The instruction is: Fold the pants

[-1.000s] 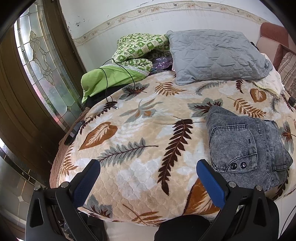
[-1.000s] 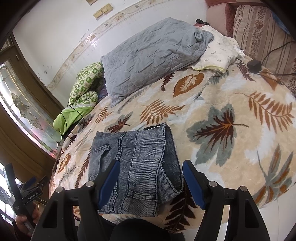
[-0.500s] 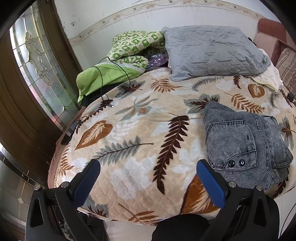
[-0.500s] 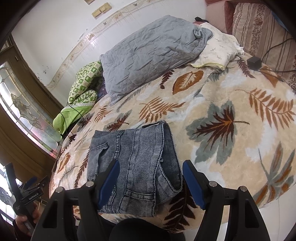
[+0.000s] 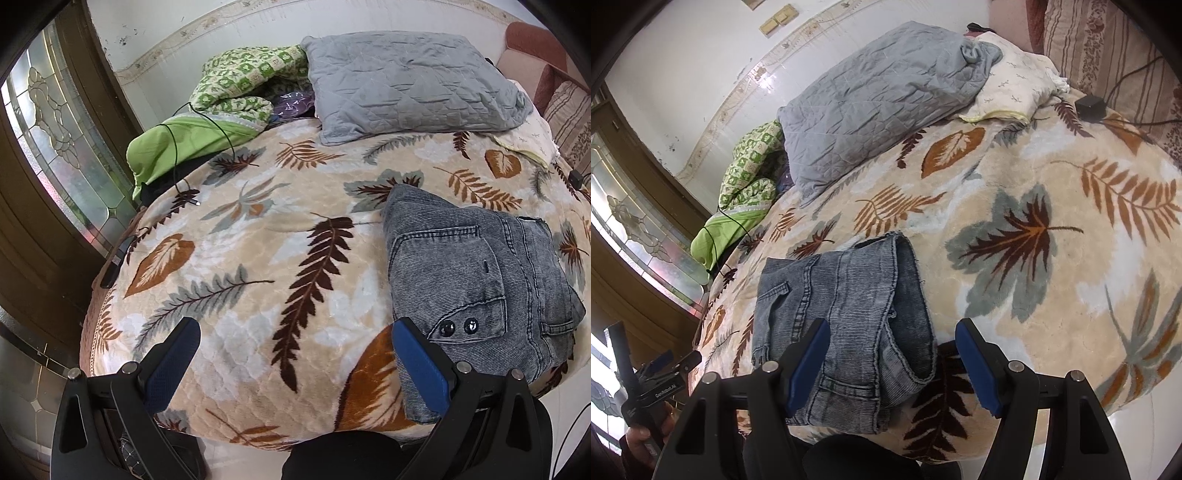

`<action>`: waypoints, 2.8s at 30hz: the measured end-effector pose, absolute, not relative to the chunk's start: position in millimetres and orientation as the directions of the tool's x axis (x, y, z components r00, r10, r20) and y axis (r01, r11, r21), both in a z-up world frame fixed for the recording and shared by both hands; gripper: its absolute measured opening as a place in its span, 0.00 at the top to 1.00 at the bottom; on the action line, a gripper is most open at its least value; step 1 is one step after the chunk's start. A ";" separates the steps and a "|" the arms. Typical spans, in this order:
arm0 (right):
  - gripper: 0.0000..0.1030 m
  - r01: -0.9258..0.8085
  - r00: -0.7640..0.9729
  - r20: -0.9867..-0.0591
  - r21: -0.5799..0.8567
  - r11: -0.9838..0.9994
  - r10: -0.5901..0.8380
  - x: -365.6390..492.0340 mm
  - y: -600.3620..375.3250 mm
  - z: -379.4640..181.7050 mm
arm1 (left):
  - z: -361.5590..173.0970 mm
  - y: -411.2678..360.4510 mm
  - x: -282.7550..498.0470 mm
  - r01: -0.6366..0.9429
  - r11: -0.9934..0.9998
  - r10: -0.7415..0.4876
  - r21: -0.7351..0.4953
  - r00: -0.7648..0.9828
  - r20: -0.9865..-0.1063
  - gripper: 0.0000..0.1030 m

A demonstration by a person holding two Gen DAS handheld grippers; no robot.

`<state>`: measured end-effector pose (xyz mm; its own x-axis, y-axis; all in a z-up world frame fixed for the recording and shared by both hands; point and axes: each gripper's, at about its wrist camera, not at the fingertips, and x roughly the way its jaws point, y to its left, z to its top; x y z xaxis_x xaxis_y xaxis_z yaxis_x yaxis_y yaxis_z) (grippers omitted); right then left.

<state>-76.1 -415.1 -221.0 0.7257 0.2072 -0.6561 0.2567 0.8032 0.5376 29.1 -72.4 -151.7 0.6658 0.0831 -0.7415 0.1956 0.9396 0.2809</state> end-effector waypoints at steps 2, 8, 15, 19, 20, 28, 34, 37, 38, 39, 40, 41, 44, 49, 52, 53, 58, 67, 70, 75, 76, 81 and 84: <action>0.29 0.259 0.723 -0.659 0.539 0.801 0.209 -75.6 -416.5 -223.4 | -153.5 -75.4 30.9 0.203 0.938 0.079 0.280 0.663 -0.744 0.00; 0.29 0.262 0.713 -0.666 0.543 0.798 0.219 -73.5 -419.2 -230.2 | -157.9 -85.2 35.1 0.228 0.932 0.065 0.281 0.660 -0.749 0.00; 0.29 0.256 0.692 -0.682 0.538 0.803 0.237 -67.3 -417.1 -238.1 | -164.9 -89.3 45.7 0.300 0.932 -0.033 0.202 0.627 -0.779 0.00; 0.29 0.242 0.685 -0.687 0.529 0.814 0.243 -62.3 -416.3 -239.3 | -170.7 -89.5 57.2 0.358 0.925 -0.116 0.127 0.584 -0.804 0.00; 0.29 0.238 0.684 -0.688 0.527 0.816 0.245 -61.1 -416.2 -239.5 | -172.4 -89.8 60.6 0.373 0.922 -0.137 0.107 0.571 -0.810 0.00; 0.29 0.183 0.623 -0.719 0.516 0.837 0.307 -34.2 -408.3 -254.9 | -191.0 -104.0 79.8 0.501 0.865 -0.295 -0.041 0.439 -0.849 0.00; 0.27 0.154 0.560 -0.757 0.494 0.856 0.337 -6.9 -401.3 -275.4 | -210.8 -116.3 95.8 0.556 0.819 -0.371 -0.142 0.324 -0.871 0.00; 0.21 0.115 0.564 -0.720 0.553 0.825 0.404 0.4 -396.8 -275.5 | -223.2 -125.8 103.7 0.571 0.795 -0.402 -0.204 0.245 -0.882 0.00; 0.21 0.098 0.556 -0.713 0.566 0.818 0.427 3.0 -392.7 -275.8 | -227.6 -128.3 106.7 0.568 0.788 -0.423 -0.238 0.218 -0.880 0.00; 0.21 0.074 0.547 -0.712 0.564 0.822 0.439 6.3 -385.7 -276.0 | -229.8 -128.7 108.7 0.562 0.782 -0.443 -0.268 0.200 -0.874 0.00; 0.21 0.053 0.540 -0.711 0.563 0.825 0.451 8.3 -379.9 -276.3 | -232.2 -129.0 110.7 0.549 0.784 -0.455 -0.292 0.186 -0.871 0.00; 0.21 0.030 0.529 -0.705 0.572 0.820 0.472 10.3 -373.7 -276.7 | -234.1 -129.2 112.4 0.536 0.785 -0.464 -0.310 0.177 -0.868 0.00; 0.27 -0.035 0.522 -0.710 0.537 0.843 0.473 14.2 -349.3 -272.4 | -235.0 -128.6 113.8 0.523 0.770 -0.507 -0.365 0.155 -0.848 0.14; 0.66 -0.041 0.552 -0.710 0.501 0.864 0.438 15.0 -343.2 -257.4 | -223.1 -134.7 109.9 0.537 0.765 -0.513 -0.356 0.174 -0.840 0.30; 0.69 -0.056 0.570 -0.711 0.467 0.882 0.413 13.7 -338.8 -244.8 | -210.0 -136.7 109.8 0.556 0.751 -0.533 -0.357 0.190 -0.825 0.46; 0.69 -0.073 0.581 -0.704 0.454 0.888 0.408 15.3 -335.4 -237.3 | -204.1 -136.6 110.6 0.560 0.747 -0.540 -0.359 0.195 -0.819 0.53; 0.70 -0.145 0.649 -0.642 0.424 0.894 0.409 32.6 -326.9 -195.6 | -172.6 -131.2 135.5 0.554 0.759 -0.546 -0.343 0.252 -0.799 0.58; 0.70 -0.123 0.696 -0.613 0.411 0.903 0.374 126.2 -343.9 -194.4 | -161.9 -148.3 223.4 0.499 0.845 -0.411 -0.190 0.382 -0.828 0.57; 0.60 -0.013 0.593 -0.721 0.436 0.900 0.358 168.7 -349.4 -243.8 | -206.8 -156.4 249.3 0.430 0.901 -0.238 -0.052 0.391 -0.889 0.55; 0.38 0.081 0.592 -0.750 0.421 0.903 0.296 169.7 -361.4 -267.6 | -205.3 -146.0 231.1 0.403 0.915 -0.194 0.010 0.460 -0.867 0.37; 0.38 0.087 0.608 -0.745 0.407 0.909 0.276 162.9 -363.3 -261.1 | -195.0 -142.1 221.9 0.391 0.919 -0.176 0.039 0.498 -0.849 0.33; 0.37 0.070 0.717 -0.665 0.364 0.929 0.207 105.9 -361.2 -204.1 | -149.4 -122.4 172.8 0.352 0.932 -0.154 0.090 0.608 -0.779 0.26; 0.36 0.043 0.760 -0.621 0.341 0.939 0.191 66.3 -350.7 -169.3 | -119.7 -101.3 134.1 0.311 0.944 -0.134 0.115 0.675 -0.726 0.23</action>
<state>66.3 -350.7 -169.3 0.7603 0.1906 -0.6210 0.0432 0.9391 0.3410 134.1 -101.3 -119.7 0.6746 -0.1338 -0.7260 0.3106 0.9436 0.1147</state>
